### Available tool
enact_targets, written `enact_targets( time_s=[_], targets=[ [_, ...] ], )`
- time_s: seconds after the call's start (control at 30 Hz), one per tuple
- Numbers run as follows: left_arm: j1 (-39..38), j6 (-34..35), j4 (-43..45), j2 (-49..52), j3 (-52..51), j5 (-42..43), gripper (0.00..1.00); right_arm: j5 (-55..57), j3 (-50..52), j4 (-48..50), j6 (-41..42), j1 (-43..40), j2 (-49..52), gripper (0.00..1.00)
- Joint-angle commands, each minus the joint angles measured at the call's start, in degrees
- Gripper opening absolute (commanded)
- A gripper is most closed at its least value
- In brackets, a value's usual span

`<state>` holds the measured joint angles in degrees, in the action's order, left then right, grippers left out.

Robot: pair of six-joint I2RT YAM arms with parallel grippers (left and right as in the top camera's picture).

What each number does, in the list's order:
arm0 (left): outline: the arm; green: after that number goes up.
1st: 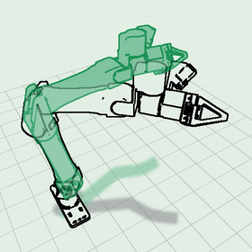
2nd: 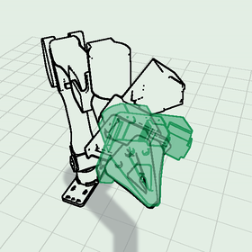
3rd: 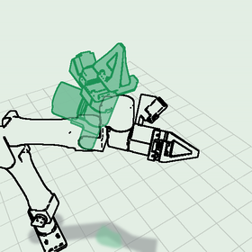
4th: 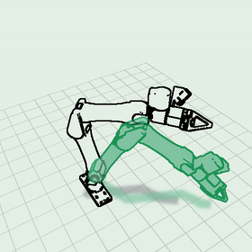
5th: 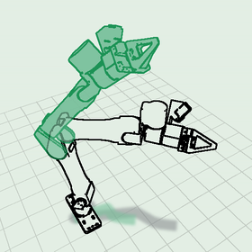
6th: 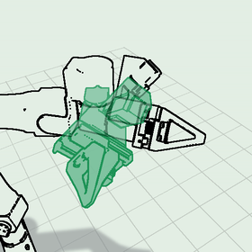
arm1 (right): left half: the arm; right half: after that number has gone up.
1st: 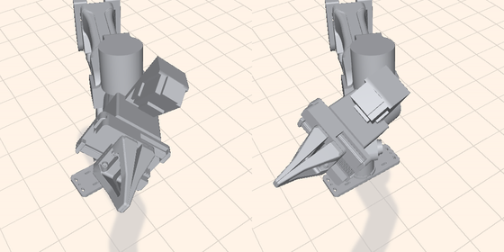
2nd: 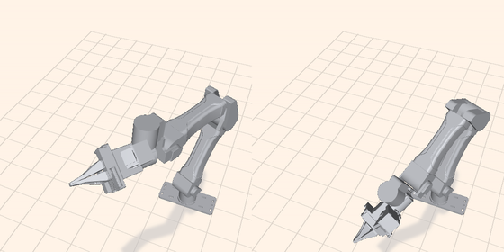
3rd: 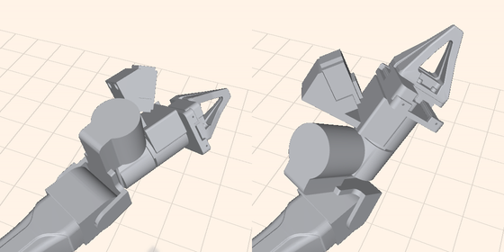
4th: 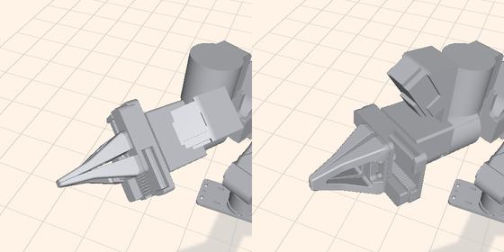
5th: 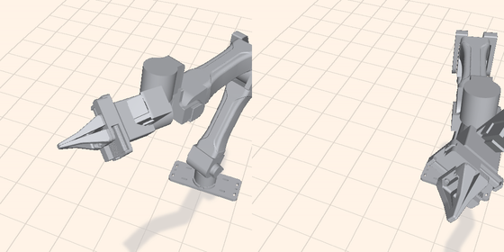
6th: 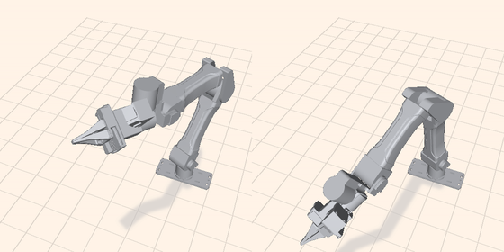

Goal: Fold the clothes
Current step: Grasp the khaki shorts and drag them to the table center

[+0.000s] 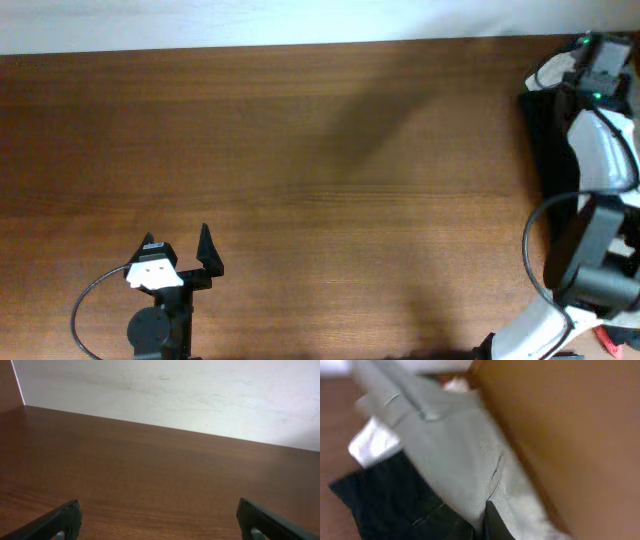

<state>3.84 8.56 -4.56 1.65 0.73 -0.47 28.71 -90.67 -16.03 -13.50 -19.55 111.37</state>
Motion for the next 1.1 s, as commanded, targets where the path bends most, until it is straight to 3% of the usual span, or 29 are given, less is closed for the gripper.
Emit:
enact_targets(
  time_s=[0.0, 0.27, 0.37, 0.53, 0.67, 0.77, 0.8, 0.83, 0.87, 0.9, 1.0, 1.03, 1.07],
  targets=[
    [0.2, -0.9, -0.2, -0.2, -0.2, 0.0, 0.99, -0.9, -1.6, -2.3, 5.1, 0.7, -6.9, 0.04],
    [0.2, -0.9, -0.2, -0.2, -0.2, 0.0, 0.99, -29.7, -1.6, -10.9, 6.1, 11.1, -12.7, 0.04],
    [0.2, -0.9, -0.2, -0.2, -0.2, 0.0, 0.99, -39.5, -1.5, -10.8, 16.7, 22.5, -10.8, 0.04],
    [0.2, -0.9, -0.2, -0.2, -0.2, 0.0, 0.99, -39.9, -1.5, -5.5, 20.3, 39.5, -5.7, 0.04],
    [0.2, -0.9, -0.2, -0.2, -0.2, 0.0, 0.99, -39.6, -1.5, 1.5, 28.6, 54.0, 1.5, 0.04],
    [0.2, -0.9, -0.2, -0.2, -0.2, 0.0, 0.99, -39.0, -1.5, 5.2, 30.6, 60.3, 4.7, 0.07],
    [0.2, -0.9, -0.2, -0.2, -0.2, 0.0, 0.99, -39.0, -1.5, 6.2, 30.5, 62.5, 5.4, 0.11],
    [0.2, -0.9, -0.2, -0.2, -0.2, 0.0, 0.99, -37.4, -1.5, 6.6, 30.4, 64.2, 5.5, 0.31],
    [0.2, -0.9, -0.2, -0.2, -0.2, 0.0, 0.99, -34.4, -1.5, 6.7, 29.9, 65.2, 5.4, 0.41],
    [0.2, -0.9, -0.2, -0.2, -0.2, 0.0, 0.99, -31.8, -1.6, 6.7, 29.1, 65.5, 4.9, 0.60],
    [0.2, -0.9, -0.2, -0.2, -0.2, 0.0, 0.99, -29.6, -1.6, 6.4, 28.3, 63.7, 2.1, 0.79],
    [0.2, -0.9, -0.2, -0.2, -0.2, 0.0, 0.99, -29.5, -1.6, 5.8, 28.3, 62.4, 0.6, 0.95],
    [0.2, -0.9, -0.2, -0.2, -0.2, 0.0, 0.99, -29.5, -1.6, 4.7, 28.3, 61.0, -1.3, 0.95]
  ],
)
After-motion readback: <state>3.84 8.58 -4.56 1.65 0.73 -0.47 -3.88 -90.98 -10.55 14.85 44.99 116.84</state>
